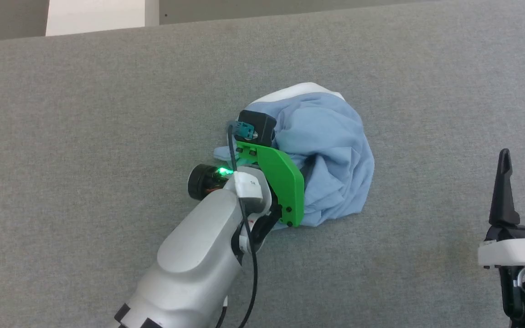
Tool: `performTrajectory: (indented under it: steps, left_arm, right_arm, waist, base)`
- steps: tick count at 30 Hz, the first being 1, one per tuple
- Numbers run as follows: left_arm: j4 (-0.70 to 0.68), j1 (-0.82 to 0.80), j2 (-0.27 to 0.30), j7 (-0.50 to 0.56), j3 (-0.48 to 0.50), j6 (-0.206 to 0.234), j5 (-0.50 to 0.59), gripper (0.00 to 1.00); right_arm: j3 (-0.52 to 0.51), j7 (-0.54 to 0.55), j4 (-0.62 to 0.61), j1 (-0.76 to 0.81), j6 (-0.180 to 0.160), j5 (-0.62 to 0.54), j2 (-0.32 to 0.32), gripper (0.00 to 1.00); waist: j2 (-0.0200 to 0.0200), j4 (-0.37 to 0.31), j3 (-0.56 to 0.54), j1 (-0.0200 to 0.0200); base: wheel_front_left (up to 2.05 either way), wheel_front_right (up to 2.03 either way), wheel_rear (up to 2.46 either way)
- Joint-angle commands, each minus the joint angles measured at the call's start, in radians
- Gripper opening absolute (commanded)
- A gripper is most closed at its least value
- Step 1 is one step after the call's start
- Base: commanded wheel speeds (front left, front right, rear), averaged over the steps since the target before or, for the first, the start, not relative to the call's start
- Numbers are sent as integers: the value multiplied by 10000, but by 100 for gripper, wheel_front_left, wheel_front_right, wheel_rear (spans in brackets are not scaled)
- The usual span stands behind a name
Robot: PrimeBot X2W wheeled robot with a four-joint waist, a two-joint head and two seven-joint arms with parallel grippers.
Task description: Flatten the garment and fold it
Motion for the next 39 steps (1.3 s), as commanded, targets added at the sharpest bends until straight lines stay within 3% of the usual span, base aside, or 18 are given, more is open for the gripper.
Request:
performTrajectory:
  steps: [1, 6, 9, 12, 15, 19, 22, 25, 28, 35, 39]
  left_arm:
    - [-101, -102, -22, -312, 33, -120, -201, 100]
    - [-1223, 163, 79, -1585, 633, -401, -574, 100]
    - [-2502, 855, 588, -2449, 1255, -283, -637, 100]
    - [-3707, 1776, 1370, -3488, 1839, 29, -222, 100]
    - [-4692, 3099, 2099, -4622, 2471, 616, 325, 100]
    - [-5392, 4847, 2739, -5882, 3097, 1277, 1052, 100]
    - [-5677, 5942, 2949, -6218, 3378, 1708, 1741, 100]
    - [-5687, 6887, 2982, -6308, 3555, 1921, 2387, 100]
    - [-5849, 7267, 2615, -6319, 3766, 2032, 2749, 100]
    - [-5835, 7191, 1885, -6323, 4074, 1493, 3227, 100]
    - [-5668, 7045, 1527, -6323, 4188, 1217, 3389, 100]
  right_arm:
    - [24, -68, 41, 3, -15, -41, 1, 100]
    - [54, -65, 89, 290, -15, -123, 1, 100]
    - [103, 8, 54, 471, -15, -157, 1, 100]
    - [144, 80, -7, 613, -15, -150, 1, 100]
    - [218, 151, -83, 742, -15, -134, 1, 100]
    - [305, 229, -172, 901, -15, -122, 1, 100]
    - [415, 279, -215, 999, -15, -99, 1, 100]
    - [515, 336, -219, 1130, -15, -48, 1, 100]
    - [642, 411, -248, 1201, -15, -39, 1, 100]
    - [2127, 1152, -732, 503, -15, -84, 1, 100]
    - [3341, 2675, -843, -102, -15, -185, 1, 100]
  waist:
    - [-1, 152, -234, 0]
    - [-1, 467, -913, 0]
    - [-1, 643, -1240, 0]
    - [-1, 774, -1448, 0]
    - [-1, 865, -1543, 0]
    - [-1, 986, -1557, 0]
    - [-1, 1027, -1528, 0]
    - [-1, 1141, -1493, 0]
    - [-1, 1289, -1488, 0]
    - [-1, 1578, -1352, 0]
    - [-1, 1755, -1195, 0]
  base:
    - [0, 0, 0]
    - [0, 0, 0]
    - [0, 0, 0]
    - [0, 0, 0]
    - [0, 0, 0]
    - [0, 0, 0]
    - [0, 0, 0]
    - [0, 0, 0]
    - [0, 0, 0]
    - [0, 0, 0]
    - [0, 0, 0]
